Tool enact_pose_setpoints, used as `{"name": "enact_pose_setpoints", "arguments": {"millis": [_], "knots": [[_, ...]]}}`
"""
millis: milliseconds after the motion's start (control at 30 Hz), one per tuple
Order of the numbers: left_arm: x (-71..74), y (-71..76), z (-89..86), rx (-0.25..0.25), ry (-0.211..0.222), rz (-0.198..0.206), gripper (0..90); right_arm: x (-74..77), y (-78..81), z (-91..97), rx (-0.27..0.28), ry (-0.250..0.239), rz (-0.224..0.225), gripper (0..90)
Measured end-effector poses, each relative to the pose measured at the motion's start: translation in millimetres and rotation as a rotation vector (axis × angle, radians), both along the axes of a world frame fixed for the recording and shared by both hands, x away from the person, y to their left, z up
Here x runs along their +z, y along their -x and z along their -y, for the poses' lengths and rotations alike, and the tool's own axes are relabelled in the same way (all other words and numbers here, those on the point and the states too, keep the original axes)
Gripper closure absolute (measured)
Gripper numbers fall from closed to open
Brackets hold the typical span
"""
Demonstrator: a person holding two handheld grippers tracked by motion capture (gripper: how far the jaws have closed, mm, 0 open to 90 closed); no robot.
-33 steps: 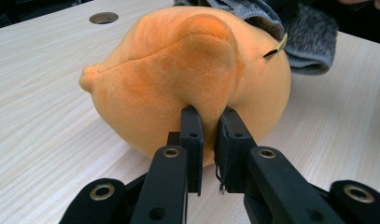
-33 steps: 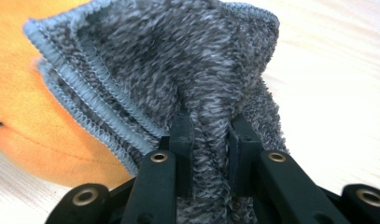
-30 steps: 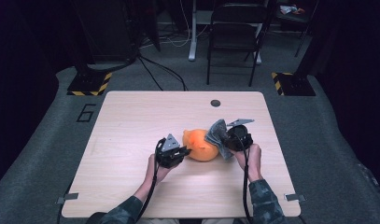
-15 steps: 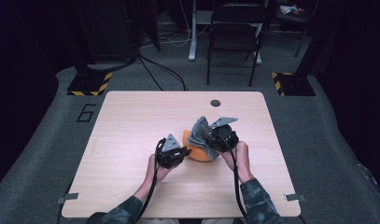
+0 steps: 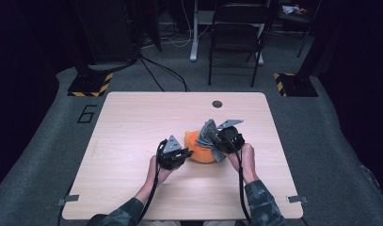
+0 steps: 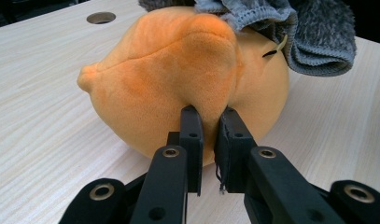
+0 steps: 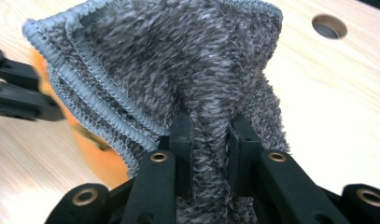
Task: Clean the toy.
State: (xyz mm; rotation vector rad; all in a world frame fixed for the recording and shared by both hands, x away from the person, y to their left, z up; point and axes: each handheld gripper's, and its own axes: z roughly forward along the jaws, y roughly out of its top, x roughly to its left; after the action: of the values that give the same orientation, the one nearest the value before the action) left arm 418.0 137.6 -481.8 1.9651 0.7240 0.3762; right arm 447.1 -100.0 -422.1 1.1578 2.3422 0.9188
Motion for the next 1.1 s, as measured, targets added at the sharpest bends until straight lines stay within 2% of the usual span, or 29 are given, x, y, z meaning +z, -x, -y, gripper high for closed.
{"name": "enact_pose_setpoints", "arguments": {"millis": [200,300,400,500,567,767,900,967,1100], "knots": [[0.1,-0.2,-0.4,-0.003,-0.003,-0.002,81.9,-9.3,-5.1,13.3,-0.043,0.005,-0.034,74.8],[0.1,-0.7,-1.2,-0.002,-0.004,-0.004,81.9,-15.0,-8.1,20.0,-0.069,0.038,-0.041,74.8],[0.1,-0.6,-1.1,-0.002,-0.004,-0.003,81.9,-20.6,-10.6,26.8,-0.089,0.040,-0.064,74.7],[0.4,-0.9,-1.8,-0.006,-0.005,-0.010,81.9,-21.6,-11.1,30.3,-0.099,0.039,-0.064,74.8],[-0.1,-1.0,-1.7,0.000,0.001,-0.007,81.9,-17.3,-8.9,33.0,-0.104,0.026,-0.046,74.7],[0.0,-1.1,-1.9,0.000,0.000,-0.006,81.8,-2.8,0.4,27.5,-0.081,-0.007,-0.001,74.8],[0.0,-1.1,-1.9,0.002,0.000,-0.006,81.7,8.4,10.4,13.5,-0.026,-0.026,0.032,74.8],[-0.1,-1.2,-2.1,0.002,0.000,-0.006,81.8,10.5,12.7,8.1,-0.011,-0.020,0.044,74.8],[-0.1,-1.5,-2.7,0.004,-0.002,-0.005,81.8,5.6,9.2,2.8,-0.010,0.004,0.027,74.7]]}}
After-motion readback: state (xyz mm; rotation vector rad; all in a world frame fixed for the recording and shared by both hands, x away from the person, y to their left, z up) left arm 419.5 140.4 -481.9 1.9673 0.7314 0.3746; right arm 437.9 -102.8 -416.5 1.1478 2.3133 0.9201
